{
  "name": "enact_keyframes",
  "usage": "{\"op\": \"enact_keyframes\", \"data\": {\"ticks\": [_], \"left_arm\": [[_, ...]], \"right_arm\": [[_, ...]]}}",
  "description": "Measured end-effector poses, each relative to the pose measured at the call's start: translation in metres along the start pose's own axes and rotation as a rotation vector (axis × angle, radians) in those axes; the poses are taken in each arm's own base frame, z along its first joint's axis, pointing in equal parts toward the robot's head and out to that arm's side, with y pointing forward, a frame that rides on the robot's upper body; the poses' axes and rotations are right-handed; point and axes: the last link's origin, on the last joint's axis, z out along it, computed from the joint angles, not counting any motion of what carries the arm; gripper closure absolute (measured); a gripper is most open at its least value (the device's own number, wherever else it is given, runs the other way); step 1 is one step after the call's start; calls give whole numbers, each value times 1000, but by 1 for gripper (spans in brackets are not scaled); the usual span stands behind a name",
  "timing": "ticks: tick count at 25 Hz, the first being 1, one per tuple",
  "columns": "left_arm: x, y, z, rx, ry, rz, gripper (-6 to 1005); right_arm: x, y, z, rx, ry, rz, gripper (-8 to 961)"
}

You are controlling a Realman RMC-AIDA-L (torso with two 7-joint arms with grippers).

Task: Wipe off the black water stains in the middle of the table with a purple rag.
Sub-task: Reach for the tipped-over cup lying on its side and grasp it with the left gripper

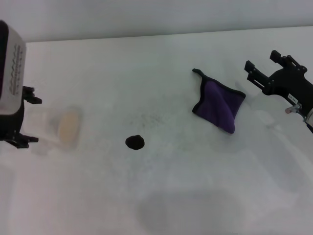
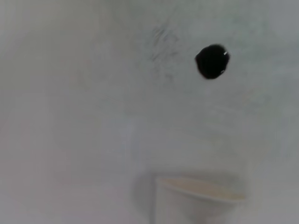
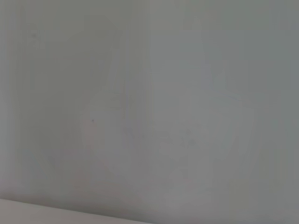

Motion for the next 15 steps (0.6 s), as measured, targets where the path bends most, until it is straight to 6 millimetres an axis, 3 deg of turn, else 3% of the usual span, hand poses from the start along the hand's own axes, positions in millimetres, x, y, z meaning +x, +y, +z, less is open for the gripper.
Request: {"op": "enact_keyframes", "data": {"ticks": [15], "left_arm": [[-6, 13, 19, 45, -60, 38, 121]], "right_arm": [[2, 0, -3, 4, 6, 2, 137]]}}
